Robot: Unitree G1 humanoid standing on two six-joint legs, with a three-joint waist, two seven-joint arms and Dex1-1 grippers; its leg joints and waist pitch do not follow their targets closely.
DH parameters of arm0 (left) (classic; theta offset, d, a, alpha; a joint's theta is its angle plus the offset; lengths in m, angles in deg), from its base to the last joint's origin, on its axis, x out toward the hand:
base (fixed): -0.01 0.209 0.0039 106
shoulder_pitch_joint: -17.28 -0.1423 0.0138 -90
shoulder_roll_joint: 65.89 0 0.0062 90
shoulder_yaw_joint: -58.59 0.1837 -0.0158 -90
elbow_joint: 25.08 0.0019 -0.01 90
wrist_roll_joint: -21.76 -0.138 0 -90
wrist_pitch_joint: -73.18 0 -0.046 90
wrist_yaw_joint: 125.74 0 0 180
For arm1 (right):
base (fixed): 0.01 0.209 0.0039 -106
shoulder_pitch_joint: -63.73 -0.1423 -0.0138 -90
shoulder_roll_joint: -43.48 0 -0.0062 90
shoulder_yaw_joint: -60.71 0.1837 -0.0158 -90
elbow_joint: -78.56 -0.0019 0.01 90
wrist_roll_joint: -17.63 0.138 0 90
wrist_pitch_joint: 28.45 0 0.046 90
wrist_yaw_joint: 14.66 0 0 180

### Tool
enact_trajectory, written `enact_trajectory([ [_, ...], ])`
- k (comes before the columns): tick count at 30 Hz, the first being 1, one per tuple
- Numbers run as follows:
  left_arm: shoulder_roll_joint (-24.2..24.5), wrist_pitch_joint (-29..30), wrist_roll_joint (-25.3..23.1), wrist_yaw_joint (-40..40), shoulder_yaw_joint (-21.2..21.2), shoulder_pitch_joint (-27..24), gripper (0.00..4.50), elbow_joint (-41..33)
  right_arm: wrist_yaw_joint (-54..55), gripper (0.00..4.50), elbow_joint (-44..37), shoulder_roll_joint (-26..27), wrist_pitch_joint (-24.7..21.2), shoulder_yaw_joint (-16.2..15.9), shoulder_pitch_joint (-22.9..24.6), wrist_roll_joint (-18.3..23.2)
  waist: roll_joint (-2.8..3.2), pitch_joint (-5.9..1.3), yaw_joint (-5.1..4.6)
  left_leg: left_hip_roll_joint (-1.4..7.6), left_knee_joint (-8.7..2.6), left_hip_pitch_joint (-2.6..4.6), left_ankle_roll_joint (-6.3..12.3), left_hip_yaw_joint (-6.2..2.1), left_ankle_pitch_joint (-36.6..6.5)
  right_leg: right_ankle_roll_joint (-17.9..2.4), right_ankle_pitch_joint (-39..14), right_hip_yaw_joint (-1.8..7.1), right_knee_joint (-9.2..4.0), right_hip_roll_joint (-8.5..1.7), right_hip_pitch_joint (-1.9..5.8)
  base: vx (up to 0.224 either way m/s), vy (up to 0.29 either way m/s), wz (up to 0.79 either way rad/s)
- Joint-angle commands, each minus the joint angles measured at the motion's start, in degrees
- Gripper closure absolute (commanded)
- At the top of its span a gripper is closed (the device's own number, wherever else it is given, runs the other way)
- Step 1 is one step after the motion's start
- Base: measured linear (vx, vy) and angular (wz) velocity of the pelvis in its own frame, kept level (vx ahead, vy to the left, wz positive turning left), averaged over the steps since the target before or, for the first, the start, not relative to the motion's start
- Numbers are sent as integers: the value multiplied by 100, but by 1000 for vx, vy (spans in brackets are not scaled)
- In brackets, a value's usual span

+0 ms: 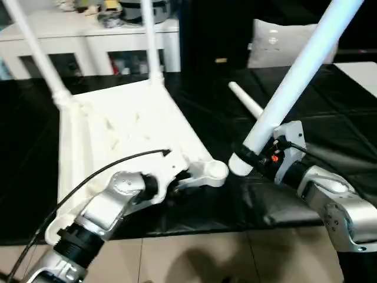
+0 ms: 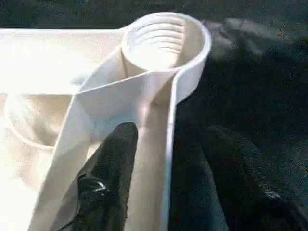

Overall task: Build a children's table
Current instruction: Insert table leg to table base

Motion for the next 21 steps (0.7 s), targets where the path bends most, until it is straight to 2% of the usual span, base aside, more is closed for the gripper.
enact_trajectory([
  [1,-25,143,54,-15,-200,102,240,67,-72,260,-132,-15,37,11,32,125,-35,-286,-42,187,-501,173,-193,-180,-3844,60,-3782,88,-526,-342,117,0,0,0],
  [2,-24,148,57,-9,-208,110,255,76,-79,260,-129,-19,27,10,31,131,-51,-285,-63,113,-412,183,-180,-153,-3598,111,-4083,34,-610,-383,92,0,0,0],
  [3,-6,203,80,19,-231,125,255,78,-105,260,-119,-36,-3,3,28,144,-58,-280,-79,91,-385,173,-163,-144,-3494,160,-4197,5,-645,-382,89,0,0,0],
  [5,20,270,96,56,-250,127,281,54,-127,260,-113,-48,-31,3,23,152,-30,-280,-121,98,-380,146,-144,-165,-3436,249,-4218,-74,-673,-363,119,0,0,0],
  [6,98,366,103,126,-259,120,281,-19,-176,260,-97,-73,-81,9,7,178,-23,-279,-162,152,-437,104,-167,-213,-3612,278,-4071,-116,-623,-348,180,0,0,0],
  [7,165,435,103,157,-272,109,281,-83,-230,260,-79,-106,-108,7,-9,194,-10,-281,-179,222,-519,73,-198,-270,-3869,230,-3831,-68,-517,-345,217,0,0,0],
  [8,165,435,103,157,-272,109,298,-83,-230,260,-79,-106,-108,7,-9,194,-8,-281,-183,242,-558,75,-241,-289,-4004,126,-3665,3,-451,-365,209,0,0,0],
  [9,191,459,103,184,-282,102,315,-113,-263,260,-69,-121,-113,0,-19,196,-31,-275,-197,227,-555,62,-252,-288,-4002,111,-3714,9,-452,-376,207,0,0,0],
  [11,287,553,62,282,-264,72,326,-217,-364,260,-35,-182,-94,-56,-38,187,-52,-282,-198,113,-420,126,-234,-221,-3648,126,-4125,-23,-578,-444,126,0,0,0],
  [12,384,624,-13,334,-218,46,331,-284,-410,260,-8,-224,-88,-100,-46,174,-71,-280,-195,95,-398,116,-218,-214,-3538,145,-4197,-40,-603,-451,123,0,0,0],
  [13,441,652,-76,347,-180,30,345,-299,-433,260,9,-235,-92,-117,-51,170,-54,-276,-193,86,-385,107,-194,-215,-3436,174,-4223,-63,-619,-446,123,0,0,0],
  [14,479,669,-118,352,-157,15,345,-305,-451,260,18,-239,-88,-133,-55,160,-50,-276,-200,94,-397,91,-190,-227,-3438,179,-4194,-68,-613,-438,133,0,0,0],
  [15,503,686,-148,352,-148,2,369,-310,-465,260,25,-241,-84,-146,-60,151,-38,-274,-204,129,-437,70,-193,-258,-3521,164,-4067,-63,-578,-424,157,0,0,0],
  [16,513,718,-172,331,-162,-10,376,-322,-477,260,28,-240,-94,-162,-67,146,-41,-281,-208,153,-463,71,-198,-268,-3606,125,-3936,-32,-550,-413,152,0,0,0],
  [18,528,753,-176,321,-168,-17,384,-342,-505,260,29,-250,-102,-191,-75,148,-44,-279,-209,152,-470,75,-201,-269,-3655,68,-3882,-13,-535,-424,147,0,0,0],
  [21,570,827,-174,361,-165,-29,421,-403,-527,260,26,-254,-110,-208,-81,149,-56,-269,-208,138,-464,72,-200,-259,-3634,95,-4003,-16,-553,-434,140,0,0,0],
])
